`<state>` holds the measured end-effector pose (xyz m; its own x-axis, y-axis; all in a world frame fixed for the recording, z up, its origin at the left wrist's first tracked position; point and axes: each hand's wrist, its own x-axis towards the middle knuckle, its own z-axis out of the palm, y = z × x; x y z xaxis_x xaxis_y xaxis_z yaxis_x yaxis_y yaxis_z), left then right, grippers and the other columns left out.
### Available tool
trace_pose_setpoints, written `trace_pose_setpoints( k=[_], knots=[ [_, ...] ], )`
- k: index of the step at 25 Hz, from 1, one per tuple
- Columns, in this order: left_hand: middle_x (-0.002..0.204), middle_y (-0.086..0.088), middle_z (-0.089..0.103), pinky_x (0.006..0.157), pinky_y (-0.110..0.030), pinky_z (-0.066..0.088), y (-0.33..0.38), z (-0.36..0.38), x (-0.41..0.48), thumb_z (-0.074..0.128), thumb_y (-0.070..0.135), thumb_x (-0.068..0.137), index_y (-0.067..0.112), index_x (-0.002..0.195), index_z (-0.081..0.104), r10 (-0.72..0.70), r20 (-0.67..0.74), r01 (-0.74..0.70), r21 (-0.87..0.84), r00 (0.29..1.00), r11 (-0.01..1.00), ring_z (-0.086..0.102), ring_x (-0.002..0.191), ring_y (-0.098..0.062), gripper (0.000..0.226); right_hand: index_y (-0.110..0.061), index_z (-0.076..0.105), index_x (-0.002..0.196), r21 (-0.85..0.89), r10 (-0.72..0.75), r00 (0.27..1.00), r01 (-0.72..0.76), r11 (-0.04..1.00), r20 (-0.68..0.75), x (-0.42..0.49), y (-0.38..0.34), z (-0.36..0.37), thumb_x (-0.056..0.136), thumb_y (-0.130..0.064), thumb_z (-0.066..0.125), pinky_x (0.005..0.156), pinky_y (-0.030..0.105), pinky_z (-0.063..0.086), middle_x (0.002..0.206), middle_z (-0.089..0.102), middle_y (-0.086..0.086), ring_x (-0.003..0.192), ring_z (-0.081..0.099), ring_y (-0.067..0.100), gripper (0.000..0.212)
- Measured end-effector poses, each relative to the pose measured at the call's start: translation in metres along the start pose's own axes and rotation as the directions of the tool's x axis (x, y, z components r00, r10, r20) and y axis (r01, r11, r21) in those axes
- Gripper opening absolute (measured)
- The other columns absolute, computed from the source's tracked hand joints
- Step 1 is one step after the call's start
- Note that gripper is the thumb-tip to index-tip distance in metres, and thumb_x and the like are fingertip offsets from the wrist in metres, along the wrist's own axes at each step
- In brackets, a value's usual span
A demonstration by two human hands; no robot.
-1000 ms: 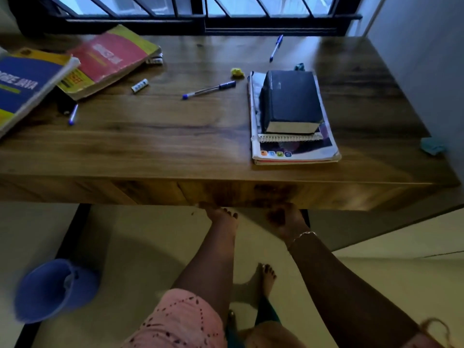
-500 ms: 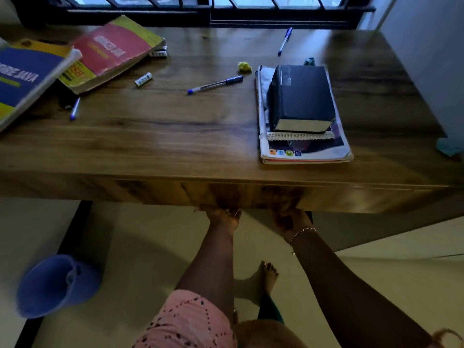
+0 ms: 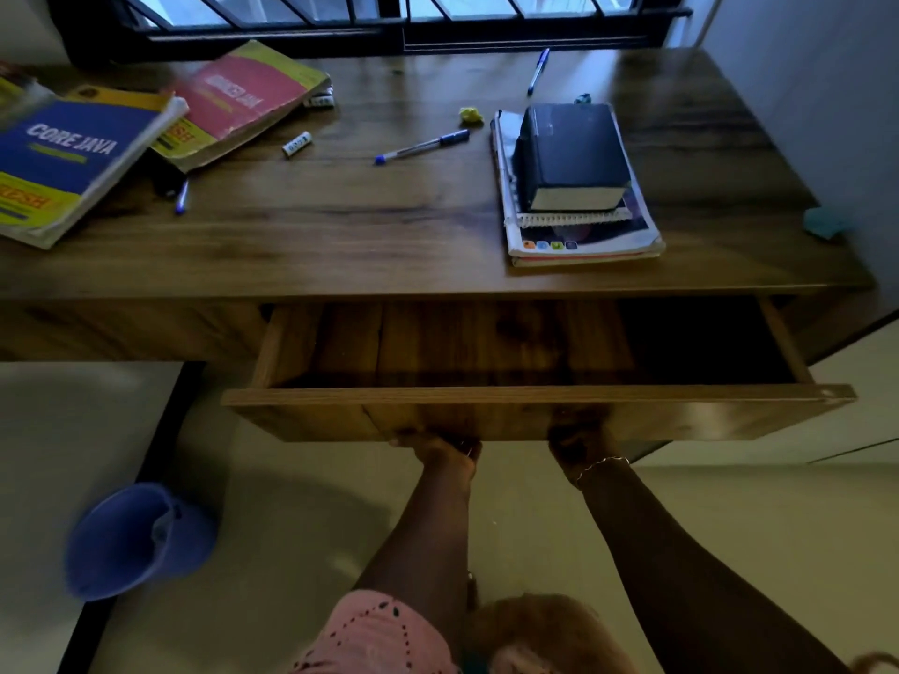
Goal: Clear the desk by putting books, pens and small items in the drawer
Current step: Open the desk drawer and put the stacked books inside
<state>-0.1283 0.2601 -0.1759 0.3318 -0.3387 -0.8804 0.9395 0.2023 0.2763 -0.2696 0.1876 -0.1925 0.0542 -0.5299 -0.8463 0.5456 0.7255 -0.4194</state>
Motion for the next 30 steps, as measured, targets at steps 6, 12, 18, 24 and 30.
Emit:
trace_pose_setpoints(
  k=[6,12,18,24,30],
  knots=[
    [0.144,-0.016,0.041,0.108,-0.051,0.032,-0.013,-0.040,-0.027,0.006,0.075,0.085,0.018,0.142,0.034,-0.011,-0.027,0.012,0.019,1.000,1.000,0.041,0.130,-0.037,0.086,-0.012,0.047,0.079,0.049,-0.021,0.992,0.015,0.999,0.123,-0.034,0.007,-0.041,0.084,0.010,0.028,0.065,0.025,0.046,0.072,0.053,0.005,0.068,0.049,0.016,0.029],
    [0.145,-0.016,0.040,0.108,-0.049,0.031,-0.030,-0.087,-0.061,0.004,0.068,0.090,0.016,0.142,0.034,0.009,-0.068,-0.005,0.064,0.998,0.998,0.039,0.131,-0.037,0.080,-0.007,0.050,0.070,-0.025,0.062,0.982,-0.058,0.998,0.178,-0.067,0.026,-0.093,0.078,0.022,0.024,0.045,0.019,0.049,0.055,0.056,0.003,0.054,0.054,0.015,0.041],
    [0.142,-0.015,0.044,0.105,-0.046,0.036,-0.047,-0.133,-0.082,0.008,0.069,0.090,0.016,0.140,0.039,0.012,-0.041,-0.013,-0.019,0.999,1.000,0.042,0.129,-0.036,0.079,-0.006,0.046,0.066,-0.155,0.066,0.973,-0.032,0.987,0.220,-0.103,0.042,-0.135,0.081,0.022,0.026,0.040,0.017,0.047,0.046,0.055,0.000,0.045,0.055,0.014,0.038],
    [0.140,-0.015,0.046,0.100,-0.045,0.038,-0.053,-0.160,-0.094,0.012,0.065,0.092,0.015,0.138,0.041,0.012,-0.006,-0.012,0.033,1.000,0.999,0.043,0.128,-0.036,0.074,-0.005,0.044,0.063,-0.321,0.064,0.988,-0.016,0.947,0.141,-0.119,0.049,-0.155,0.082,0.019,0.034,0.047,0.025,0.042,0.045,0.051,0.005,0.049,0.049,0.019,0.032],
    [0.142,-0.021,0.040,0.104,-0.044,0.035,-0.030,-0.143,-0.144,0.024,0.037,0.101,0.006,0.141,0.033,0.532,-0.313,-0.452,0.295,0.787,0.842,0.042,0.127,-0.037,0.052,-0.008,0.047,0.068,-0.587,-0.012,0.994,0.072,0.806,0.107,-0.168,0.038,-0.140,0.082,0.005,0.053,0.055,0.026,0.032,0.067,0.041,0.006,0.061,0.037,0.015,0.020]
  ],
)
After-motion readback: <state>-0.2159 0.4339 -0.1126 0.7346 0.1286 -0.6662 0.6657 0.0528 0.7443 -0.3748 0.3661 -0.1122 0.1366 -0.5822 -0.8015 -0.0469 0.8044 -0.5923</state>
